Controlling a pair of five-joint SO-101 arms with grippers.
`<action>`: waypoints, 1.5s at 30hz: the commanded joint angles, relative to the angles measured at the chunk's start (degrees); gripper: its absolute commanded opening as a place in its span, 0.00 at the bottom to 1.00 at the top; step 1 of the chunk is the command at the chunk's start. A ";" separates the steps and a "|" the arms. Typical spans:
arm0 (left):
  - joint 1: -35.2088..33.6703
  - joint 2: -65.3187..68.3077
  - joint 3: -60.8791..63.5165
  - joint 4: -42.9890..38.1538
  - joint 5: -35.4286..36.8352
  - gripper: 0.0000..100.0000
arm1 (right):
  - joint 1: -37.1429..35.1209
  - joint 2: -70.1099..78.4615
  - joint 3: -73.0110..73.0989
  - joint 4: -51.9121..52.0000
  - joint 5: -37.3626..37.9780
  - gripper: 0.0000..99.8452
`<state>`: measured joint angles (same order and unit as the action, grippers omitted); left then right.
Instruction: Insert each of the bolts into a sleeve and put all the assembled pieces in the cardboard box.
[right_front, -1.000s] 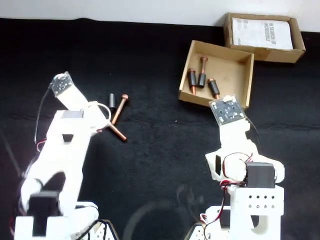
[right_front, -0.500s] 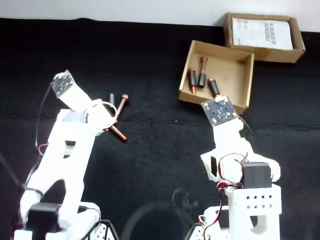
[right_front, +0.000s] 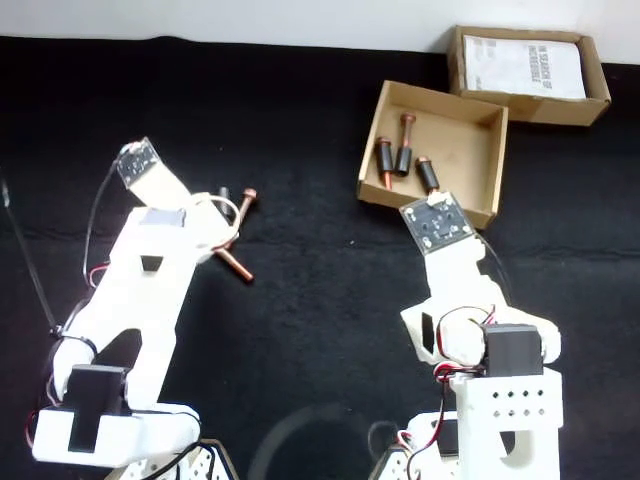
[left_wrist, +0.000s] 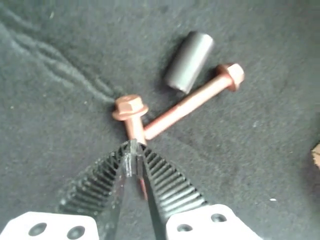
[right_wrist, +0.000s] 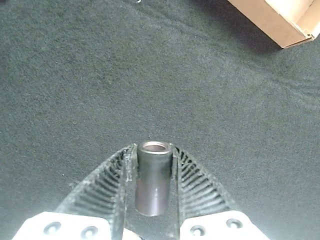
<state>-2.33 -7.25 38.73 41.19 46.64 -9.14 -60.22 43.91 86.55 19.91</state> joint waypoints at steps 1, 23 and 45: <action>1.01 -0.13 -3.47 2.02 0.09 0.16 | -0.66 -0.92 -0.13 -0.66 0.70 0.01; -2.86 0.40 -1.36 2.90 0.09 0.15 | -0.48 -0.84 -0.13 -1.19 0.70 0.01; -4.79 1.27 6.20 -8.53 -0.35 0.15 | -0.48 5.41 -1.36 -2.42 0.35 0.01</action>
<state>-6.81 -6.55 45.14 35.12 46.64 -9.14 -55.21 44.00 84.70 19.91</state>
